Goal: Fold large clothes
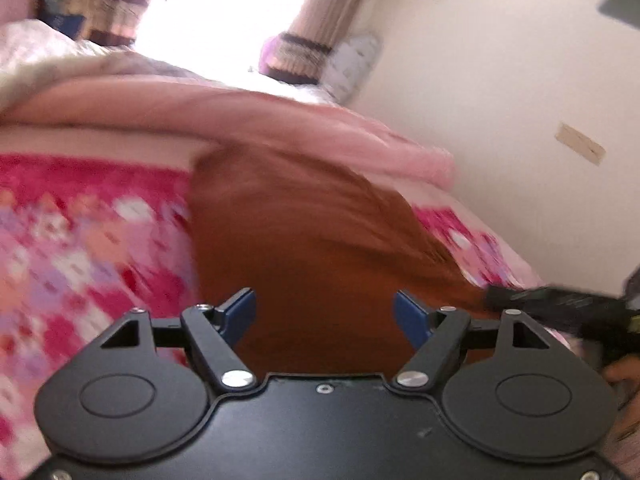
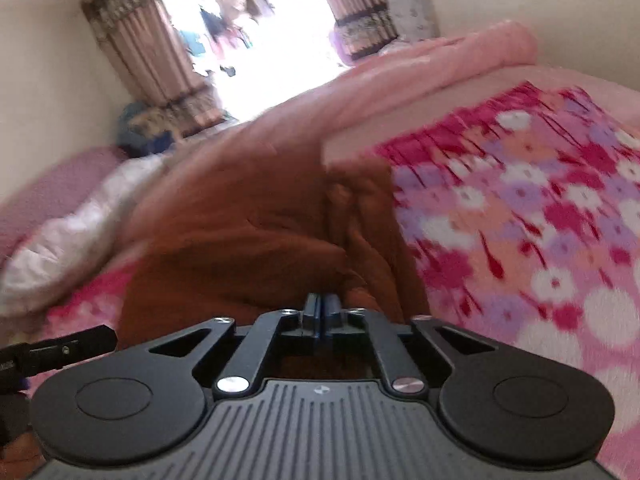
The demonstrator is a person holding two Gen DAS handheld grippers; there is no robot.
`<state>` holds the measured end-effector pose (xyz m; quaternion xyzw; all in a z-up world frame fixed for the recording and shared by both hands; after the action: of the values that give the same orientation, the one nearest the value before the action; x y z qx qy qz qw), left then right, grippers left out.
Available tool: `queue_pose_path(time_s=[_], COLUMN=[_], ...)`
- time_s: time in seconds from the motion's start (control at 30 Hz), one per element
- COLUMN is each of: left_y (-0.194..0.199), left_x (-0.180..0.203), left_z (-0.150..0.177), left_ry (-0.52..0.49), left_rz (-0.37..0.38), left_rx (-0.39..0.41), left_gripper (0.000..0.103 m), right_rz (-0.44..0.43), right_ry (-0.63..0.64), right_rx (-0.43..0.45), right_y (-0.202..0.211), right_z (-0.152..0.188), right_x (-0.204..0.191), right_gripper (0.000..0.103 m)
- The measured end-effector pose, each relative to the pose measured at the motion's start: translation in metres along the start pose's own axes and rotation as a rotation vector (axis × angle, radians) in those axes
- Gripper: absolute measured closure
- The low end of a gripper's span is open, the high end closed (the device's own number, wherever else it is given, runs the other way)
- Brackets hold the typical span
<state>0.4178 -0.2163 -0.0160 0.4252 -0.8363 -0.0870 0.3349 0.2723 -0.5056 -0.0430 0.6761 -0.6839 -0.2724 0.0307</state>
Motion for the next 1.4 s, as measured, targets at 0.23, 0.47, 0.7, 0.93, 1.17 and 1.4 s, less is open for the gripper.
queue_pose_path(time_s=[0.23,0.47,0.7,0.93,1.17,1.4], left_y=[-0.043,-0.065,-0.063,-0.086,-0.082,-0.005], left_x=[-0.056,-0.053,-0.026,-0.013,-0.023,-0.031], left_z=[-0.037,-0.028,-0.034,-0.021,-0.017,0.004], left_ry=[0.242,0.257,0.163,0.064,0.1,0.085], left_rz=[-0.032,0.015,0.035,-0.025,-0.033,-0.025], left_rx=[-0.064,-0.096,-0.075,-0.098,-0.101,-0.075], left_gripper=[0.026,0.025,0.026,0.023,0.024,0.025], right_rz=[-0.053,-0.115,-0.112,0.002,-0.014,0.017], right_ry=[0.029,0.017,0.052,-0.003,-0.026,-0.026], right_rx=[-0.051,-0.215,-0.03,-0.146,-0.138,-0.014], right_y=[-0.063,-0.127,-0.086,-0.118,-0.126,-0.05], right_z=[-0.073,-0.073,-0.086,-0.06,-0.039,-0.048], right_x=[0.019,0.025,0.007,0.047,0.053,0.039], right_gripper=[0.043,0.043,0.097,0.097,0.094,0.038])
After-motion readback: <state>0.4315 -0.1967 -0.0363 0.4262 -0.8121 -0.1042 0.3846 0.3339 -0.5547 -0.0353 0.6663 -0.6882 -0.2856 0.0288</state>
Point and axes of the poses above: each gripper's, at about its wrist camera, not at the fingertips, and y roughly against the way its jaws point, x to its right, z to its underside, the point moved 1 cm from there along -y, roughly the way its jaws point, and after that the axes turned 10 degrees about y, right-handed, at the moved point
